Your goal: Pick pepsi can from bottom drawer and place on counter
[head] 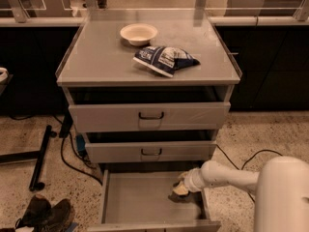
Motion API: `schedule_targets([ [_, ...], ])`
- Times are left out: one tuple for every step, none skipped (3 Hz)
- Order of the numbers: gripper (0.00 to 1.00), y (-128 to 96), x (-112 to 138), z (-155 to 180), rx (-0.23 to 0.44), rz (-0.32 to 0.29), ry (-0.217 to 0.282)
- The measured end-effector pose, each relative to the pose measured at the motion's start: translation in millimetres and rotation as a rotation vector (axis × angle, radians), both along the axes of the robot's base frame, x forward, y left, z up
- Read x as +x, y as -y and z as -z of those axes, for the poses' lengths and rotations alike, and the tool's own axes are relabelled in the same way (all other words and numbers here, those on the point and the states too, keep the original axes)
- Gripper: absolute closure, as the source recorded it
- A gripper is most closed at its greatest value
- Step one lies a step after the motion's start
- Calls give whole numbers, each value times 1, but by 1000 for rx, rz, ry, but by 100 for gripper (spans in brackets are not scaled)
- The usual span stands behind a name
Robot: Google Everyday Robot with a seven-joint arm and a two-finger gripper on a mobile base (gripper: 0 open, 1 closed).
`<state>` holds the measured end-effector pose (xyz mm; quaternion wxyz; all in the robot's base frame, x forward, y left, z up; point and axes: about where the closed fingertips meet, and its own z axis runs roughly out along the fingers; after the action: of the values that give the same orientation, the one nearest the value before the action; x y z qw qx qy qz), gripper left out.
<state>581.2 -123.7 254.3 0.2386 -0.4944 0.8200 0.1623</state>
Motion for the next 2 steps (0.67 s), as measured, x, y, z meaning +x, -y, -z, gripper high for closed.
schedule_targets([
  [100,2,0,-105,-1,91,123],
  [100,-24,-37,-179,21,94,138],
])
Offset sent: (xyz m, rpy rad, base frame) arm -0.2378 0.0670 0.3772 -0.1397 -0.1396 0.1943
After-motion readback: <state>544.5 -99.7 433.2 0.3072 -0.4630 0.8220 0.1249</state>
